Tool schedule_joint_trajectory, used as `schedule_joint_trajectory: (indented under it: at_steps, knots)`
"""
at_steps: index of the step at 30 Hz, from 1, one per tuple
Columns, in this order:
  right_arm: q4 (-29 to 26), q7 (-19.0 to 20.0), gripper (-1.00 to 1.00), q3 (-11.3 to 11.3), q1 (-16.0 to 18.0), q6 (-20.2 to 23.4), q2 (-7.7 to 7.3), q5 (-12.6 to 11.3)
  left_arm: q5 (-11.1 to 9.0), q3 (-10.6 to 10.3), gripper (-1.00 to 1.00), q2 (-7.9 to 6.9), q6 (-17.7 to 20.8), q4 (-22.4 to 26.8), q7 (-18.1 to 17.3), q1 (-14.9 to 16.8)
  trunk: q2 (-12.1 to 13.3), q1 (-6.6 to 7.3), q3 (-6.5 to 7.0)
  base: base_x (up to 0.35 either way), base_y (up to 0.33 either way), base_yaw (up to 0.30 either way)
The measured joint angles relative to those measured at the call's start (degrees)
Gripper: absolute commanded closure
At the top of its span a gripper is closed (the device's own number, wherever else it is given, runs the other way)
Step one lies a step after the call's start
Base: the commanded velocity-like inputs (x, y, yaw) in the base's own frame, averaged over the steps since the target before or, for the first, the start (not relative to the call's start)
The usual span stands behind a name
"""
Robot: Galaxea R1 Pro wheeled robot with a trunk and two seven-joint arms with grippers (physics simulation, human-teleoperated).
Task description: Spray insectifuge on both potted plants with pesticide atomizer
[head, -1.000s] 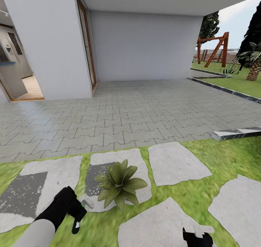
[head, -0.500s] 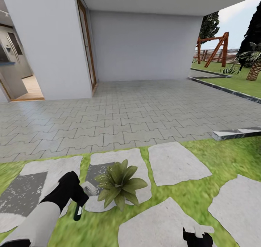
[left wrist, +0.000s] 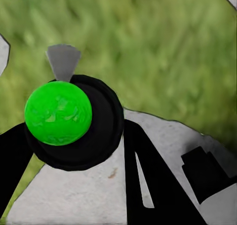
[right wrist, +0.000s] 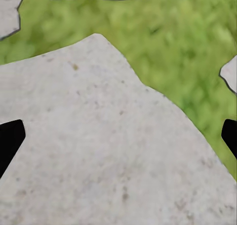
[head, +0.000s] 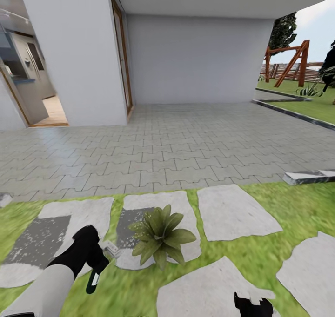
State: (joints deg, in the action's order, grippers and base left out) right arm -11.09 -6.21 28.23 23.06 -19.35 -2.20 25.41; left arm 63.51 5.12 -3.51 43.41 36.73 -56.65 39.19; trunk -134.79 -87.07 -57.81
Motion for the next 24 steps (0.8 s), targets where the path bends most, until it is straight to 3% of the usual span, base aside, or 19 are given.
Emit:
schedule_joint_trajectory:
  at_steps: [6, 18, 24]
  knots:
    - [0.0, 0.0, -1.0, 0.0, 0.0, 0.0, 0.0, 0.0, -0.1, 0.1, 1.0, 0.11, 0.0, 0.4, 0.1, -0.2, 0.0, 0.01, 0.0, 0.082, -0.136, 0.238]
    - [0.0, 0.0, -1.0, 0.0, 0.0, 0.0, 0.0, 0.0, 0.0, -0.1, 1.0, 0.35, 0.0, 0.2, 0.1, -0.4, 0.0, 0.0, 0.0, 0.016, -0.261, 0.014]
    - [0.0, 0.0, -1.0, 0.0, 0.0, 0.0, 0.0, 0.0, 0.0, -0.3, 1.0, 0.48, 0.0, 0.6, 0.0, -0.3, 0.0, 0.0, 0.0, -0.031, -0.061, 0.183]
